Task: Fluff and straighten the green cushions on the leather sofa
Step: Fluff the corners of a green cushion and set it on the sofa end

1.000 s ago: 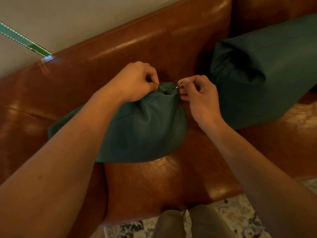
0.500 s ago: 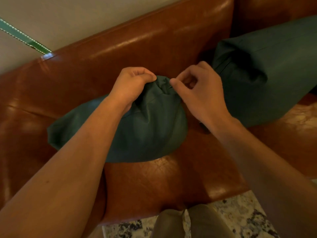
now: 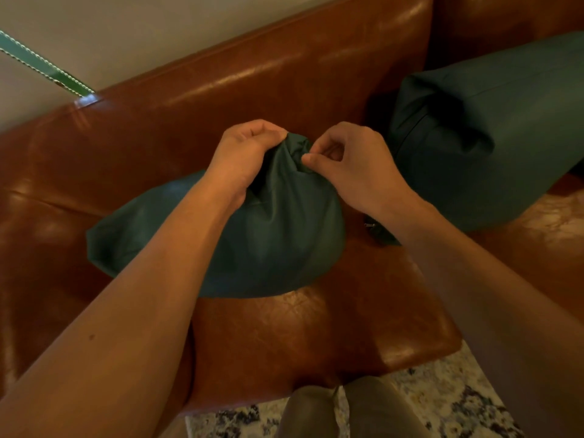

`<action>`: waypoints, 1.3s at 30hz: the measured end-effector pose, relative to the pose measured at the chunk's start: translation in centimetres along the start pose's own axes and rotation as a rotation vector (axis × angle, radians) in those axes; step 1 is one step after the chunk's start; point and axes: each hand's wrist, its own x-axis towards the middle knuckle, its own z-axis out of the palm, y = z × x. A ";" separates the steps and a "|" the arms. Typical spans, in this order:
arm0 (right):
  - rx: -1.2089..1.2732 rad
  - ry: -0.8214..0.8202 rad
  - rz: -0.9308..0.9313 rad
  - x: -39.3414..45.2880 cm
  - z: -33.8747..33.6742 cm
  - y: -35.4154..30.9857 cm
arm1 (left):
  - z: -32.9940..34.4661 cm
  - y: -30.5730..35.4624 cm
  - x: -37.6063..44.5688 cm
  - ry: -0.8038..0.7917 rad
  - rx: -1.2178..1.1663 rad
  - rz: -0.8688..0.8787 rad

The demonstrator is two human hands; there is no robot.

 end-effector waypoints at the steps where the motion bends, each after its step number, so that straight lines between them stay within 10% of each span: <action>1: 0.037 0.012 0.002 0.0 0.1 0.1 | 0.0 -0.1 -0.1 0.032 0.026 0.062; 13: 0.459 0.017 0.135 0.1 1.1 1.1 | 2.9 -2.4 -5.4 0.347 0.597 0.462; 39: 0.136 -0.112 0.083 1.9 0.4 -3.3 | 4.9 -3.4 -4.8 0.392 0.763 0.284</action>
